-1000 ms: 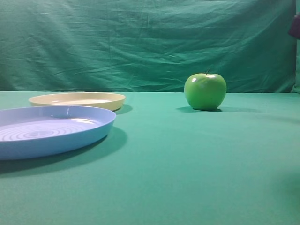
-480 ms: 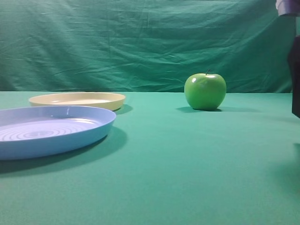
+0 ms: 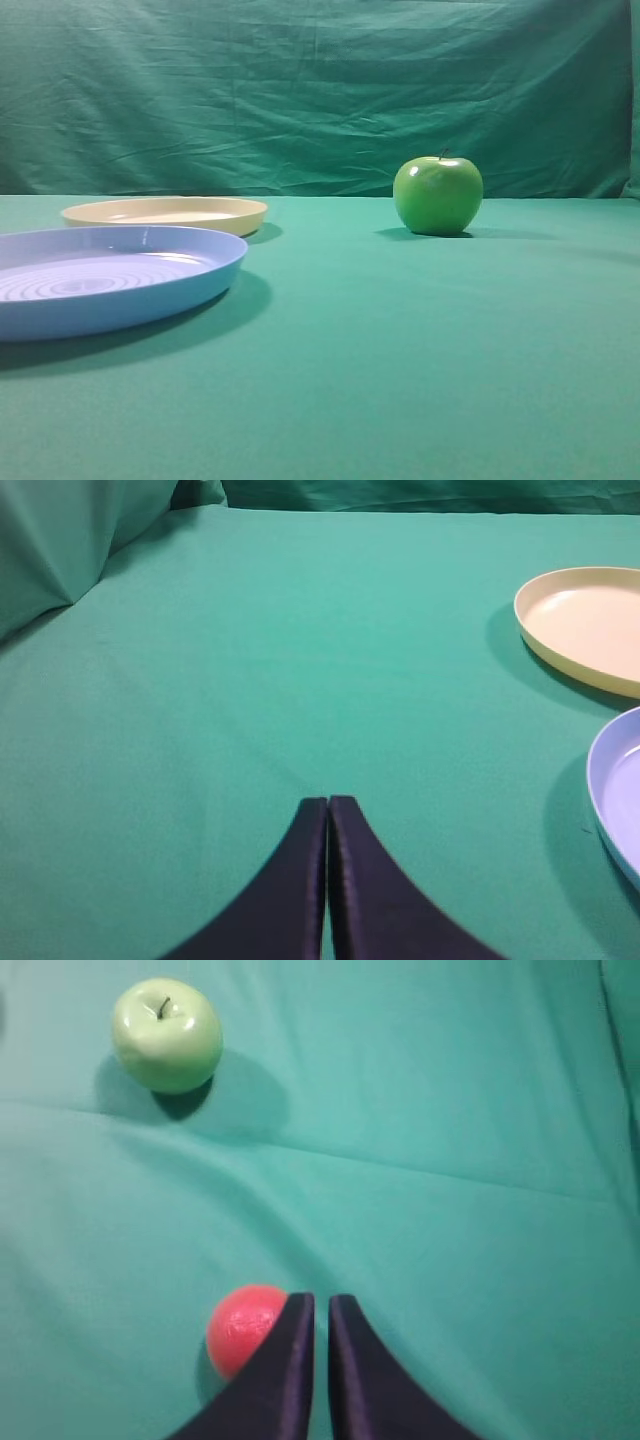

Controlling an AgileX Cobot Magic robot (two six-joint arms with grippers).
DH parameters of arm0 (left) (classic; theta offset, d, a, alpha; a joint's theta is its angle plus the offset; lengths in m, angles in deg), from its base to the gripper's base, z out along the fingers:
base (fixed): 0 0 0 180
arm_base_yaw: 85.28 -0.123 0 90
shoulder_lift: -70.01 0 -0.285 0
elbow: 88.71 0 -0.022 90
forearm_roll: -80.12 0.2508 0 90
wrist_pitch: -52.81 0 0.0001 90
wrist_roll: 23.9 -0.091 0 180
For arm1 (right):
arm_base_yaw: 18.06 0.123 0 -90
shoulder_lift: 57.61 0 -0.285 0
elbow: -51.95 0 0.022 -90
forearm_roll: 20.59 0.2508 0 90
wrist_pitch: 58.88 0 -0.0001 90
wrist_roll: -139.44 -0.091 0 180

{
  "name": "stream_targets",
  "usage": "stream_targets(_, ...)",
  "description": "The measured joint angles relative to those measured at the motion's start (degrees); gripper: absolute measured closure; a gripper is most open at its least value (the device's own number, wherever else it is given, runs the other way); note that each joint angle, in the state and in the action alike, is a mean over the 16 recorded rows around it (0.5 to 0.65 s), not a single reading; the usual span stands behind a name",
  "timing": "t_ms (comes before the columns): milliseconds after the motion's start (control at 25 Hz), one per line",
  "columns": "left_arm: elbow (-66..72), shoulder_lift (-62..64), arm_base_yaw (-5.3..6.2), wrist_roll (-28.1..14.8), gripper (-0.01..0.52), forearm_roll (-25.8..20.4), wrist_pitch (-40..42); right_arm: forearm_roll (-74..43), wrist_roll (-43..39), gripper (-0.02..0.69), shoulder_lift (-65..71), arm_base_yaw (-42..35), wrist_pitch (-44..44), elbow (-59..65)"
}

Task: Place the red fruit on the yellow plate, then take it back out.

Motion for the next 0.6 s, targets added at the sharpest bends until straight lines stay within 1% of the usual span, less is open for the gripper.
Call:
stream_targets(80, 0.0, 0.0, 0.0, 0.0, 0.514, 0.0, 0.0, 0.2, 0.1, 0.64, -4.2, 0.0, 1.3, 0.0)
stream_targets(200, 0.0, 0.0, 0.0, 0.0, 0.514, 0.0, 0.0, 1.0, 0.8, 0.662, -10.1, 0.0, 2.7, 0.2)
stream_targets(600, 0.0, 0.0, 0.0, 0.0, 0.514, 0.0, 0.0, 8.3, 6.0, 0.665, -25.7, 0.0, 5.6, 2.6)
